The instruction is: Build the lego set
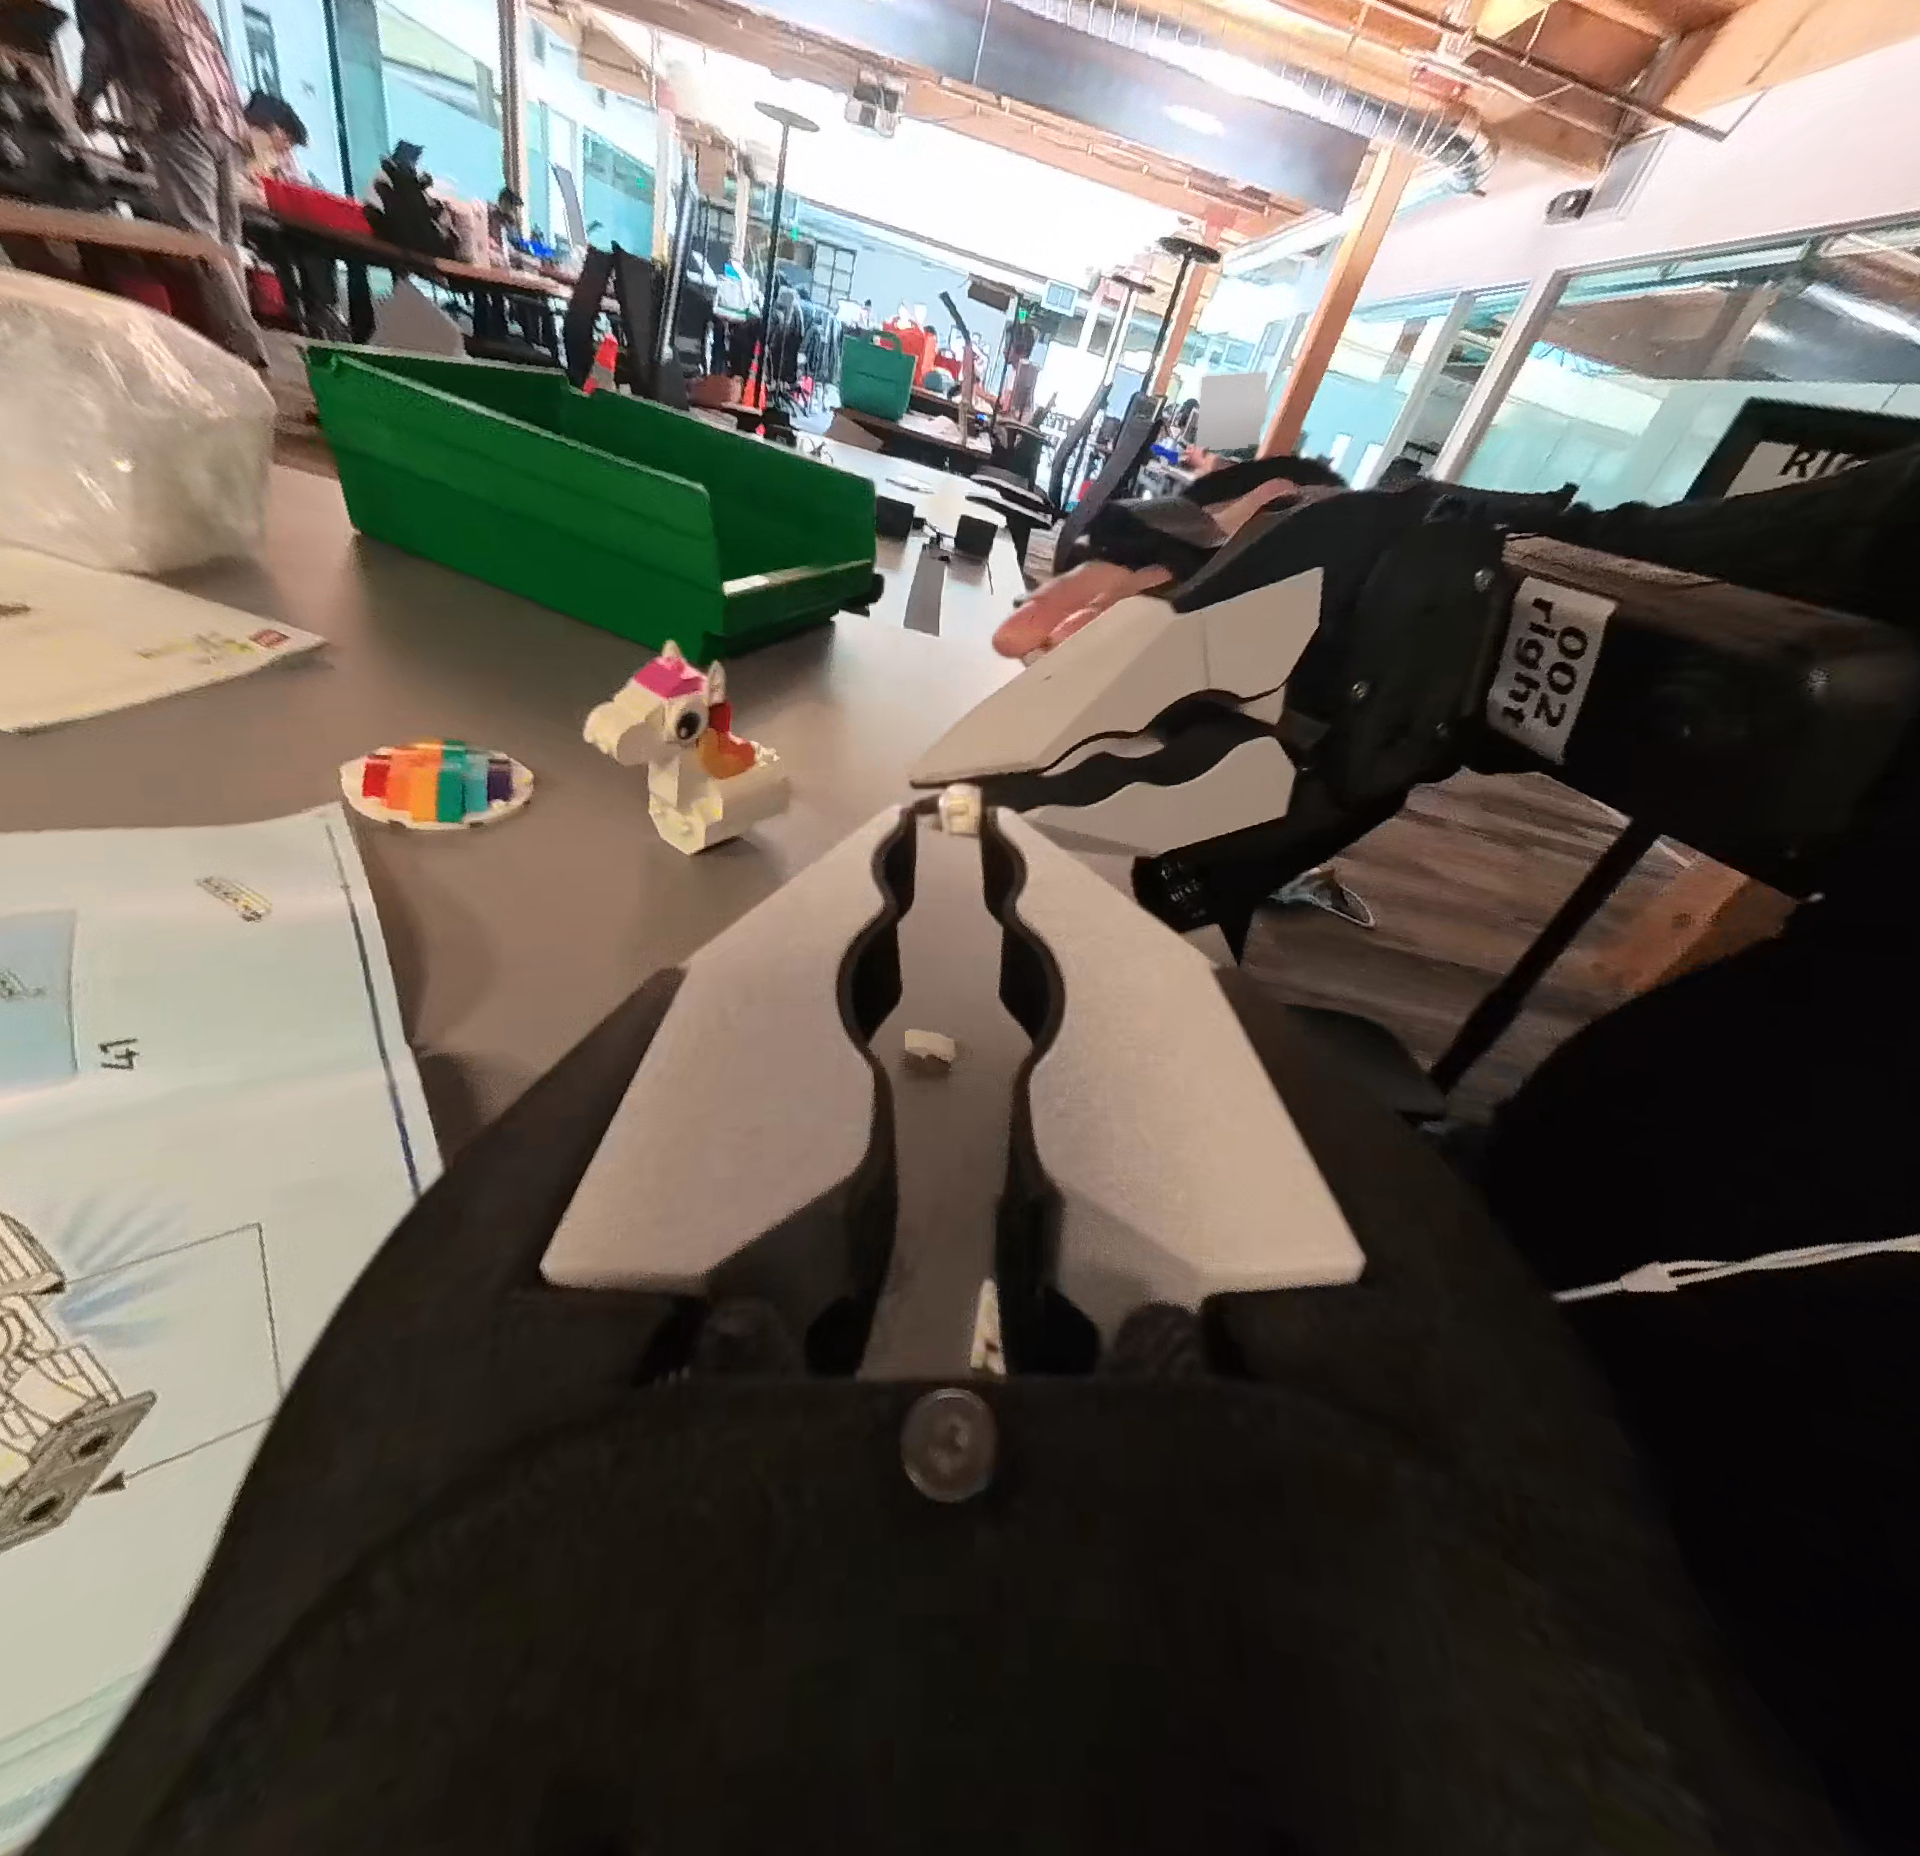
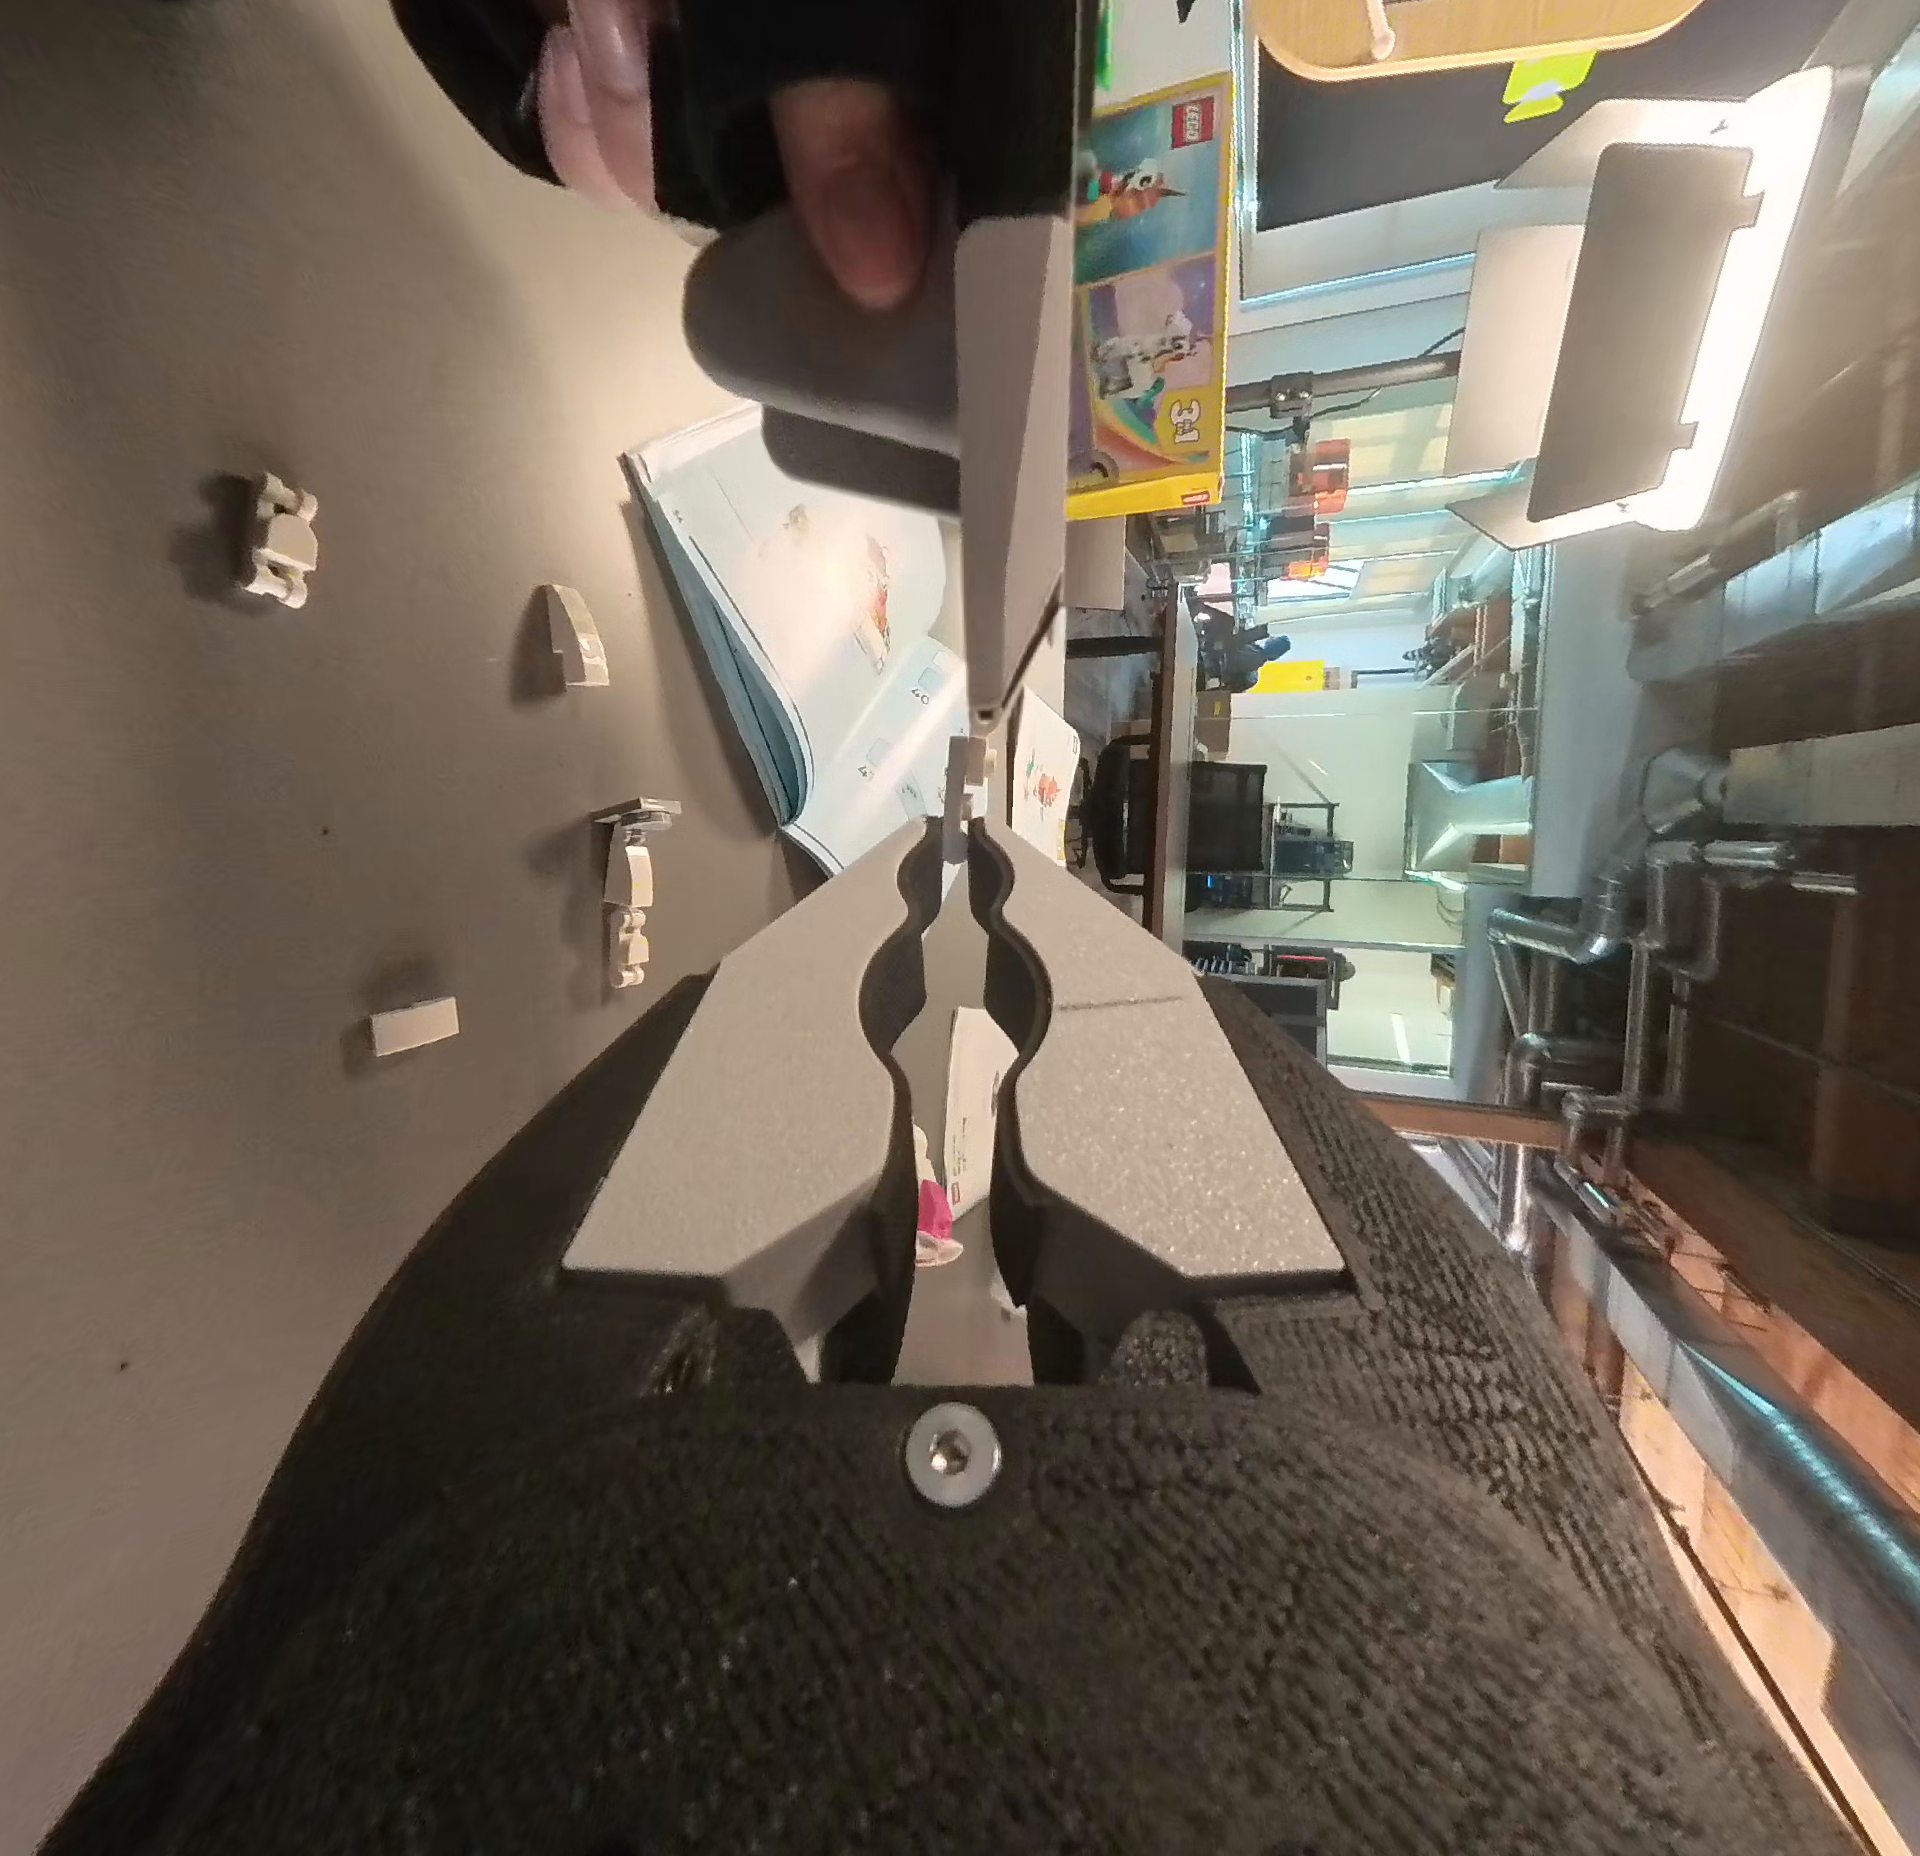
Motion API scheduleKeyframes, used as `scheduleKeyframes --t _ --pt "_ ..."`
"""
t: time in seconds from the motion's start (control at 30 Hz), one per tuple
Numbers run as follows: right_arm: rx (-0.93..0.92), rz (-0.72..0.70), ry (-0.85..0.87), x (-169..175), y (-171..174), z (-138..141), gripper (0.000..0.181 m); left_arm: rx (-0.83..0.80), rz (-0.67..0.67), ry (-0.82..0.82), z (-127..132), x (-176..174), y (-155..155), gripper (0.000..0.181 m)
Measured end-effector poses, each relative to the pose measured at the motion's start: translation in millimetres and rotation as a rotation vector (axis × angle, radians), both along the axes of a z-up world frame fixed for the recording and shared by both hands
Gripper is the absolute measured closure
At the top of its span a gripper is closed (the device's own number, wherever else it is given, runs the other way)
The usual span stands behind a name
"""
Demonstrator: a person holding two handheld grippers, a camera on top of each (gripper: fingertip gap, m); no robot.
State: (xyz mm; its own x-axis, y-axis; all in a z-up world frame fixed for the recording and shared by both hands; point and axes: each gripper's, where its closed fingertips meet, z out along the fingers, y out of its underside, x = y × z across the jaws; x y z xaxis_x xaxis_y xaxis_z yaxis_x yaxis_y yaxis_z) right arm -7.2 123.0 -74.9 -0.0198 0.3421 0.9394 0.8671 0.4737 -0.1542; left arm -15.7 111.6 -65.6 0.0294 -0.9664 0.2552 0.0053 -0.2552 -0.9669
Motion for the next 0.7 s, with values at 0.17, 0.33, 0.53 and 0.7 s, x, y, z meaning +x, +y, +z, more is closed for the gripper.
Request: scheduleKeyframes --t 0.17,0.33,0.53,0.7 --pt "0.034 0.015 -0.03 -1 0 -1 0.179 -0.032 -0.023 0.004 -4 3 -2 0.177" --pt "0.08 0.017 -0.065 -1 -1 1 0.179 -0.024 -0.024 -0.015 -2 3 -3 0.179" --pt "0.08 -0.04 -0.06 1 1 5 0.179 0.125 0.093 0.008 2 4 -1 0.179" --pt "0.104 -0.08 -0.077 1 1 11 0.179 0.207 0.171 0.019 7 3 0 0.18"
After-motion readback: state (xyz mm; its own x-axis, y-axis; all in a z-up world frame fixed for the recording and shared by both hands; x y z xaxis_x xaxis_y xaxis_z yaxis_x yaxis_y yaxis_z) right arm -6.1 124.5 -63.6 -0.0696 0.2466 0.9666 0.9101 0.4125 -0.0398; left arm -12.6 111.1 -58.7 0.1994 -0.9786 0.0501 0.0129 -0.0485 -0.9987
